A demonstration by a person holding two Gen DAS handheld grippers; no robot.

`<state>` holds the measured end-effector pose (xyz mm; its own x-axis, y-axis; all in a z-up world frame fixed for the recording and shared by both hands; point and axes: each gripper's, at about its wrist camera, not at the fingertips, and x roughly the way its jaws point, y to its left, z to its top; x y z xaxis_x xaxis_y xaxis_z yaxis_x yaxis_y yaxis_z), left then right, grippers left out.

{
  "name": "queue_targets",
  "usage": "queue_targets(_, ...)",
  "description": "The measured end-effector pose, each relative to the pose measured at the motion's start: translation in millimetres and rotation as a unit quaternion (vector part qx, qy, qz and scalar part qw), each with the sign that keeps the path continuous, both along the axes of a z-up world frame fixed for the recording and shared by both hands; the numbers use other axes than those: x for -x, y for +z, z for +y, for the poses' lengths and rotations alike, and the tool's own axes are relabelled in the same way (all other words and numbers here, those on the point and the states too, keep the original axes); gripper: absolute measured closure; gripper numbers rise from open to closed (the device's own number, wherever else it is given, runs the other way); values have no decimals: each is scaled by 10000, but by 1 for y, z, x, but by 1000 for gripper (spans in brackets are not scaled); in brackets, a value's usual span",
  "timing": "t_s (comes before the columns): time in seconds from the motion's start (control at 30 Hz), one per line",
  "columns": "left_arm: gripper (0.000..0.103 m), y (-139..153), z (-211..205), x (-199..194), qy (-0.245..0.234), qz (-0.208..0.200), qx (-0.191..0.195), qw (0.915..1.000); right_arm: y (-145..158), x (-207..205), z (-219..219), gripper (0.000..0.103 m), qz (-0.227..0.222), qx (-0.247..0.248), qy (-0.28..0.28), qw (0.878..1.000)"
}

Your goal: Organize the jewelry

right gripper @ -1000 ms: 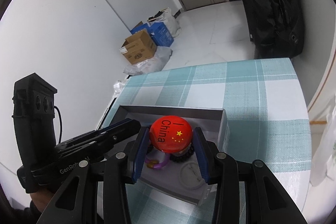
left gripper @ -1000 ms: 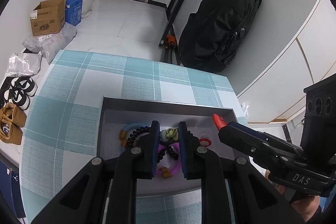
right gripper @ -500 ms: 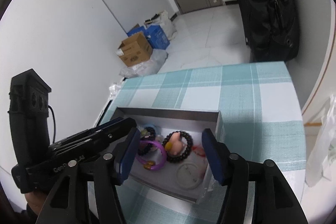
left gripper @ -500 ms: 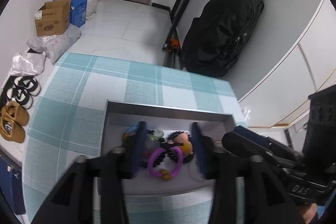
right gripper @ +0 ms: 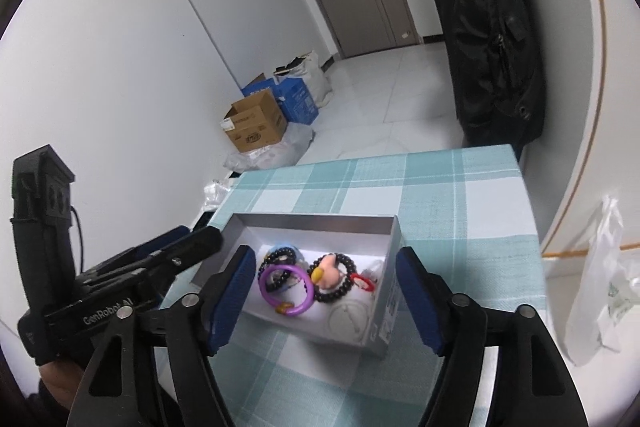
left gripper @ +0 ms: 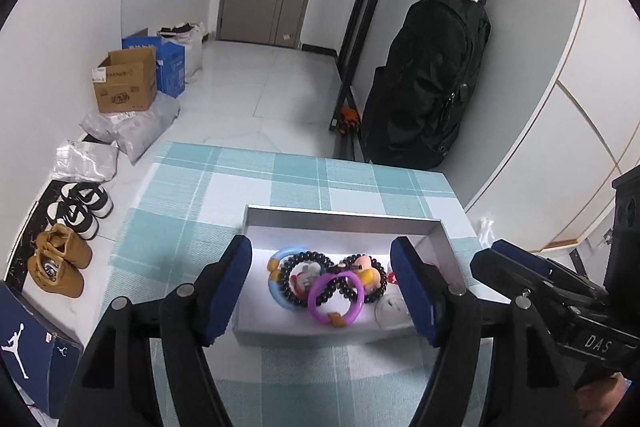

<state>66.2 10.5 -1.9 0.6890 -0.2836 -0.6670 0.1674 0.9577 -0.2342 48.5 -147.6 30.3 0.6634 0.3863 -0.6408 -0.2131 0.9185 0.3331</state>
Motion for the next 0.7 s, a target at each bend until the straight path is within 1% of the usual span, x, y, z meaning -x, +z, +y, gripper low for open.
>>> queue_targets(0.17, 34, 1, 1, 17, 172, -79, -123, 9997, 5, 19, 0, 22, -169, 87, -2, 9998)
queue_targets(0.37, 33, 5, 2, 32, 285, -262, -292, 9988, 8, 36, -2, 20, -319, 162, -49, 9993)
queue_targets(0.47, 32, 6, 4, 39, 361, -320, -317, 9983, 11, 44, -4, 18, -391, 156, -91, 9991)
queue_targets(0.57, 31, 6, 4, 46, 410, -370, -344, 9979, 11, 51, -4, 16, -421, 181, -100, 9989)
queue_targets(0.7, 28, 6, 1, 55, 391, -445, -479, 9971, 8, 57, -4, 15, -341, 241, -59, 9991)
